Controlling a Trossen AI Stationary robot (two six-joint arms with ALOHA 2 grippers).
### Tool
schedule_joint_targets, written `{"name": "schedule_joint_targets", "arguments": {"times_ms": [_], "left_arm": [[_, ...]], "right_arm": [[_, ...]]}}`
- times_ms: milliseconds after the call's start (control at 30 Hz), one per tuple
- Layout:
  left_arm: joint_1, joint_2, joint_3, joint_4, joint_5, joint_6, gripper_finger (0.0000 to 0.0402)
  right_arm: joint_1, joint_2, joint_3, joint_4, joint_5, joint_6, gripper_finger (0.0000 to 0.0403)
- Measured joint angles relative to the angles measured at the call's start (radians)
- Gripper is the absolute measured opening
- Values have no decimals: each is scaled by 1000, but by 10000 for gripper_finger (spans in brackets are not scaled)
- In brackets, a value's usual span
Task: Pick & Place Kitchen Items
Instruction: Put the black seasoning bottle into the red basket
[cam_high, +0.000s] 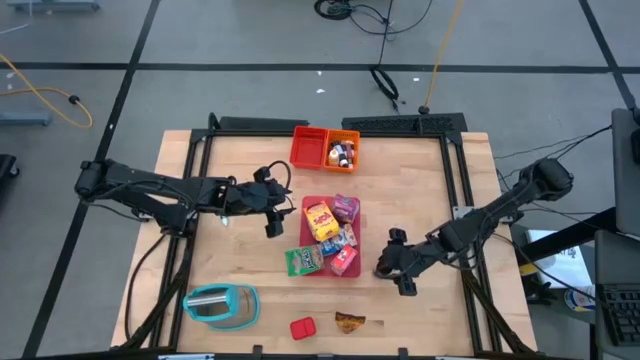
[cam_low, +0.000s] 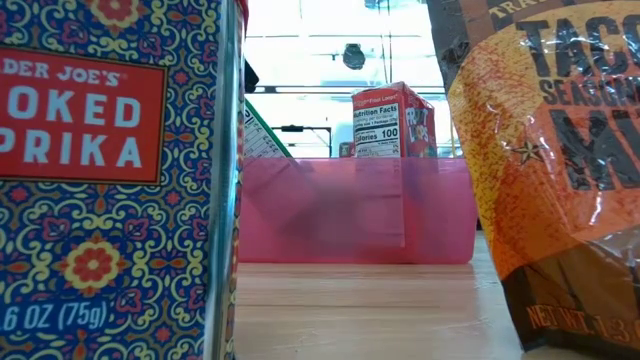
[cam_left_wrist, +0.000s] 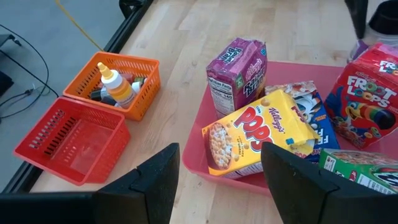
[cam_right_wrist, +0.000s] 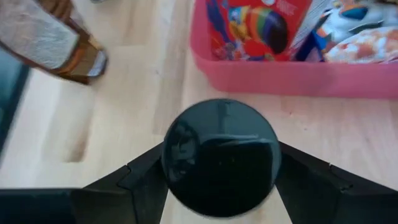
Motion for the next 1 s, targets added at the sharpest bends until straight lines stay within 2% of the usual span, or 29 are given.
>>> {"name": "schedule_joint_targets", "arguments": {"times_ms": [233,667,833,1000], "left_arm": [[0,0,0,0,0,0,227],[0,0,0,0,0,2,227],[0,0,0,0,0,7,227],[0,0,0,0,0,8,227]], "right_arm": [[0,28,0,59,16,-25,208],[-9,28,0,49,108,-24,208],[-55,-21,0,21,112,-24,208],[-122,-125,0,-42,116,-46,208]]}}
